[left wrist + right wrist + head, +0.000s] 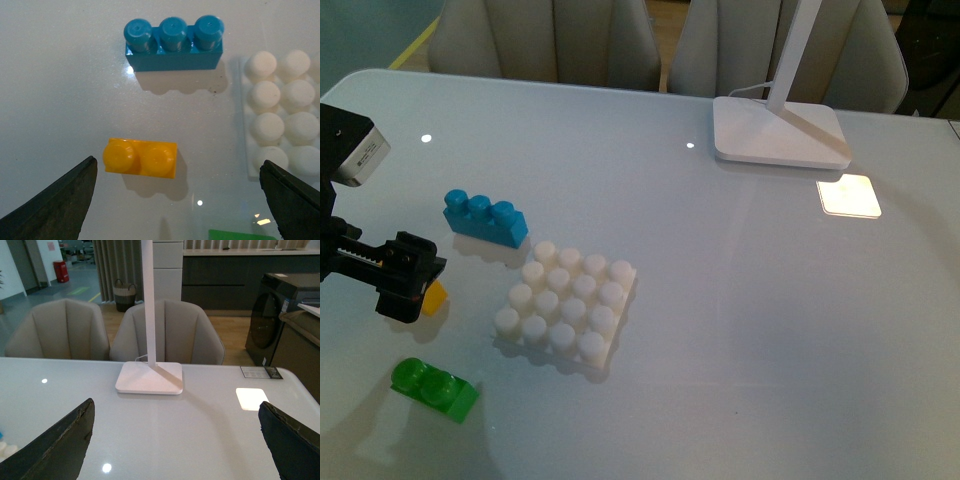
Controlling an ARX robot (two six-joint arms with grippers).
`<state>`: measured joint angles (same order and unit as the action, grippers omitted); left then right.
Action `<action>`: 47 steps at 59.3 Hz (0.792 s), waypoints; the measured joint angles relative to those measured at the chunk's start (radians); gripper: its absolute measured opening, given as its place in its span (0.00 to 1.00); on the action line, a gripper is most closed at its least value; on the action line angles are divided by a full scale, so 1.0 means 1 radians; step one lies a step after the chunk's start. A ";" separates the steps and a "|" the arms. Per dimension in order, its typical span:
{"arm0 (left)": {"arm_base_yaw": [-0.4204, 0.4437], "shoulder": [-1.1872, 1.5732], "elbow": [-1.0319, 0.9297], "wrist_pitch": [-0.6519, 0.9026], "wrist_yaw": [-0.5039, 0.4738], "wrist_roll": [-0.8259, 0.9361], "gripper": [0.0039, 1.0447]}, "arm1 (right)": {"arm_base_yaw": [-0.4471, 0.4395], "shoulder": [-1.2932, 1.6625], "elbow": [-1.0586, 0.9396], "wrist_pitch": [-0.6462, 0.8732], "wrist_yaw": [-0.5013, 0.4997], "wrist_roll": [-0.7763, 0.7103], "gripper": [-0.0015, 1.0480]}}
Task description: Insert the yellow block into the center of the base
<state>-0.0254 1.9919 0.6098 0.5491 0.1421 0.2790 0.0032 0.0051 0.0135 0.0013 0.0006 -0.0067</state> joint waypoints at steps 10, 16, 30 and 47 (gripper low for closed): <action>0.022 0.082 0.029 0.021 0.011 0.061 0.93 | 0.000 0.000 0.000 0.000 0.000 0.000 0.92; 0.031 0.119 0.050 0.021 0.008 0.069 0.93 | 0.000 0.000 0.000 0.000 0.000 0.000 0.92; 0.043 0.163 0.099 0.000 0.003 0.063 0.93 | 0.000 0.000 0.000 0.000 0.000 0.000 0.92; 0.066 0.204 0.143 -0.021 0.000 0.068 0.93 | 0.000 0.000 0.000 0.000 0.000 0.000 0.92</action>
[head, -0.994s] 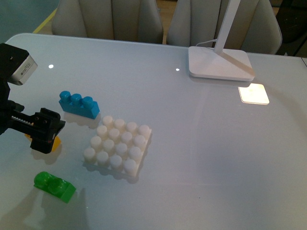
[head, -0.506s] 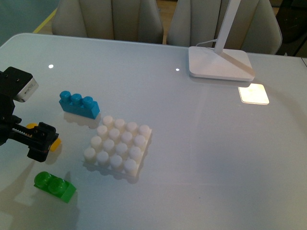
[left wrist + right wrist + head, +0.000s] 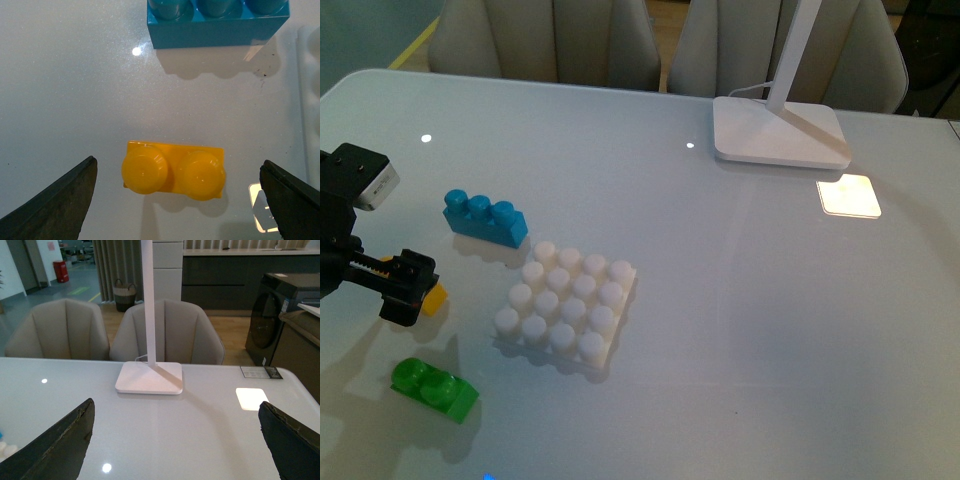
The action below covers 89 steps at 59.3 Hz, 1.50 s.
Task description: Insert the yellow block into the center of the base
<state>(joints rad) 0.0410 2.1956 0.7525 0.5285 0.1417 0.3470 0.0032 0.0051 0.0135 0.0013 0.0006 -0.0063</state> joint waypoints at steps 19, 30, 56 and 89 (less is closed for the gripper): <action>0.015 0.039 0.024 -0.009 -0.008 0.006 0.93 | 0.000 0.000 0.000 0.000 0.000 0.000 0.92; 0.017 0.048 0.029 -0.012 -0.008 0.008 0.93 | 0.000 0.000 0.000 0.000 0.000 0.000 0.92; 0.012 0.089 0.053 -0.021 -0.016 0.008 0.93 | 0.000 0.000 0.000 0.000 0.000 0.000 0.92; -0.006 0.131 0.095 -0.032 -0.024 -0.005 0.93 | 0.000 0.000 0.000 0.000 0.000 0.000 0.92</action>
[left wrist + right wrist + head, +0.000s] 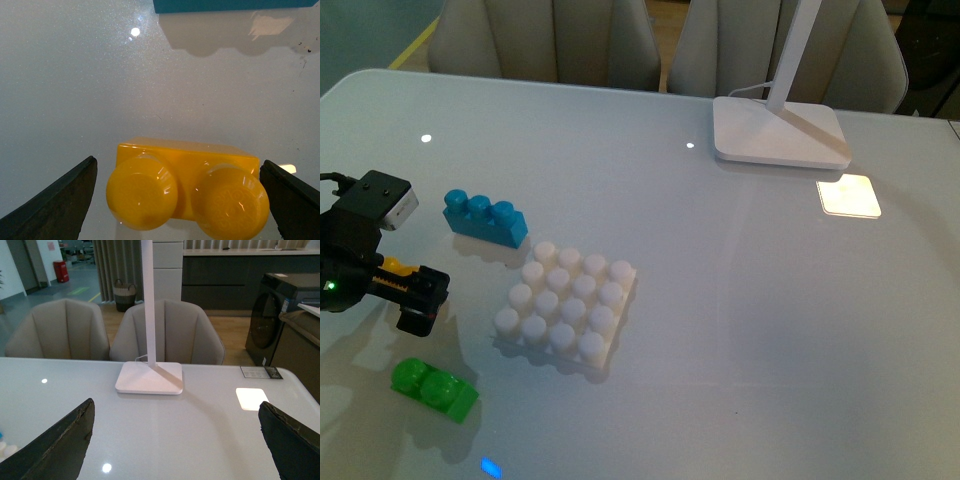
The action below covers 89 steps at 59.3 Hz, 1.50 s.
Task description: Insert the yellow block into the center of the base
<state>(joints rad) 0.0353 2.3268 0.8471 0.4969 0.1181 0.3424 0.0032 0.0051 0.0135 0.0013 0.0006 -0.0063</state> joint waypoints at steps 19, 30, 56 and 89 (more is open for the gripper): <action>0.000 0.000 0.001 -0.002 -0.007 -0.008 0.62 | 0.000 0.000 0.000 0.000 0.000 0.000 0.92; 0.000 0.000 0.001 -0.002 -0.011 -0.013 0.61 | 0.000 0.000 0.000 0.000 0.000 0.000 0.92; -0.097 -0.159 -0.091 -0.024 -0.017 -0.097 0.61 | 0.000 0.000 0.000 0.000 0.000 0.000 0.92; -0.396 -0.257 -0.177 -0.066 -0.149 -0.346 0.61 | 0.000 0.000 0.000 0.000 0.000 0.000 0.92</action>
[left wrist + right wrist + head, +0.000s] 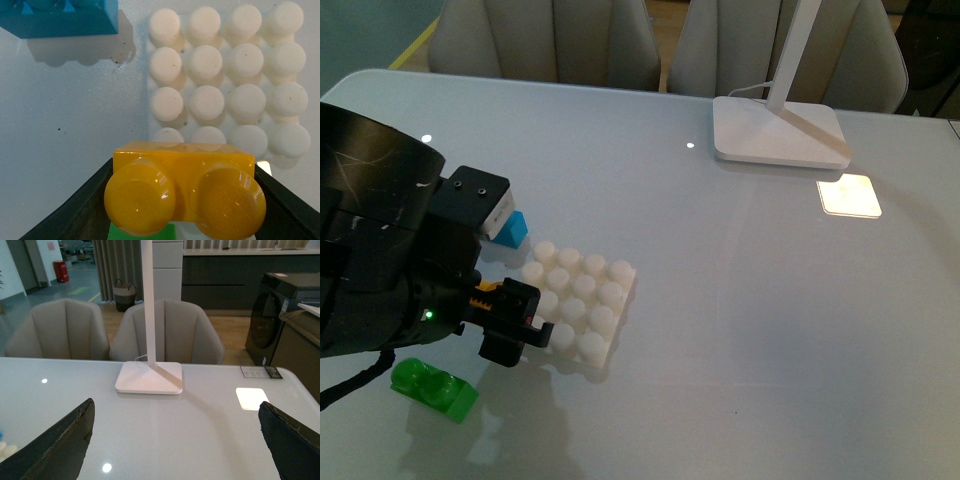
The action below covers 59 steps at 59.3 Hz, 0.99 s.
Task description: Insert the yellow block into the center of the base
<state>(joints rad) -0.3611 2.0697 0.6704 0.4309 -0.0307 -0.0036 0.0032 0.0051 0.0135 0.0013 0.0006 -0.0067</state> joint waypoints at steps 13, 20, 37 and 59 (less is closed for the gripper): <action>-0.066 0.014 0.055 -0.006 -0.013 -0.082 0.61 | 0.000 0.000 0.000 0.000 0.000 0.000 0.92; -0.087 0.030 0.081 -0.010 -0.023 -0.117 0.61 | 0.000 0.000 0.000 0.000 0.000 0.000 0.92; -0.109 0.081 0.101 0.003 -0.047 -0.151 0.61 | 0.000 0.000 0.000 0.000 0.000 0.000 0.92; -0.133 0.133 0.145 0.010 -0.053 -0.182 0.61 | 0.000 0.000 0.000 0.000 0.000 0.000 0.92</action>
<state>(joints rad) -0.4942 2.2028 0.8150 0.4408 -0.0841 -0.1852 0.0032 0.0051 0.0135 0.0013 0.0006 -0.0067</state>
